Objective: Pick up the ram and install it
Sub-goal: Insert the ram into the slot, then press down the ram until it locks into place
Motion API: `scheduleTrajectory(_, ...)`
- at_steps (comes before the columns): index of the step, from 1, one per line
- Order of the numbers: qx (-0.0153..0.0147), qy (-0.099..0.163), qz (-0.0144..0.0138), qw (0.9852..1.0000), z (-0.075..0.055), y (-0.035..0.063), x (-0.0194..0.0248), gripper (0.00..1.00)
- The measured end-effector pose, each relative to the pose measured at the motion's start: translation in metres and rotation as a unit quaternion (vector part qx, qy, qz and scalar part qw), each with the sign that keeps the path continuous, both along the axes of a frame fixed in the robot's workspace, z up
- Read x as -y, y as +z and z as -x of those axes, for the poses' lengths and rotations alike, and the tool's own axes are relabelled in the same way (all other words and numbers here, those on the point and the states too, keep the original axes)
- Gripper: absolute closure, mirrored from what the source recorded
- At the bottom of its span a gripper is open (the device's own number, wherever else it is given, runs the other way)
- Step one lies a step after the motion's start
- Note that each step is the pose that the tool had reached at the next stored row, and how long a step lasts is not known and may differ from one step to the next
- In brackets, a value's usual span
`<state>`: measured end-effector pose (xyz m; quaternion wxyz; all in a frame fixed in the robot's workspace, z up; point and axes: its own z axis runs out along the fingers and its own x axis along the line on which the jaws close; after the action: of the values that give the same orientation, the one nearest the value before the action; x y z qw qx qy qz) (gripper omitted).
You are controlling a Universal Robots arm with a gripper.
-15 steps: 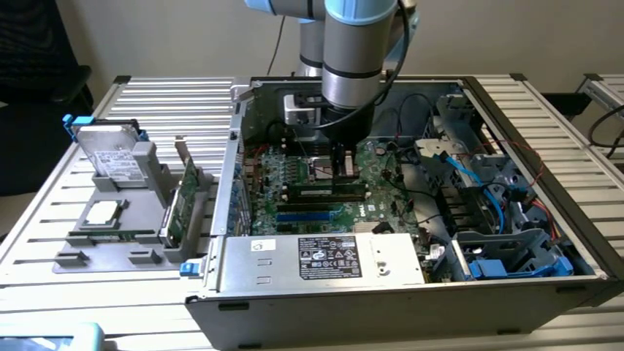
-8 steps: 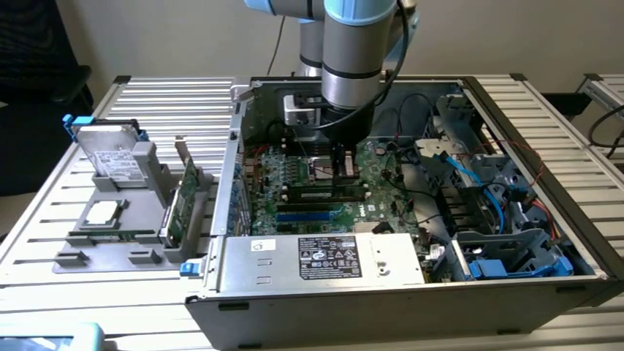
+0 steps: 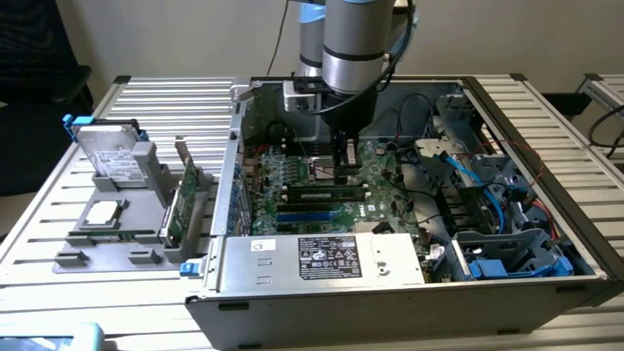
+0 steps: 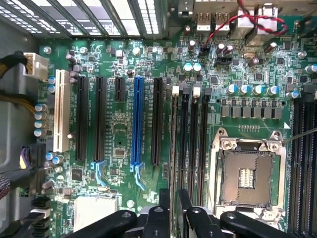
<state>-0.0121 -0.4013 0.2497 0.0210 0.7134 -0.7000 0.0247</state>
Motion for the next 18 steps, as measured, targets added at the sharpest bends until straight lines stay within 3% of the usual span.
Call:
scheduleTrajectory(4, -0.0004, 0.000, -0.0009, 1.0000, -0.004, 0.0025, 0.0017, 0.79)
scheduleTrajectory(16, -0.0004, 0.000, -0.0093, 1.0000, -0.004, 0.0026, 0.0136, 0.79)
scheduleTrajectory(17, -0.0004, 0.000, -0.0101, 0.9999, -0.004, 0.0026, 0.0147, 0.87)
scheduleTrajectory(18, -0.0004, 0.000, -0.0107, 0.9999, -0.004, 0.0026, 0.0156, 0.87)
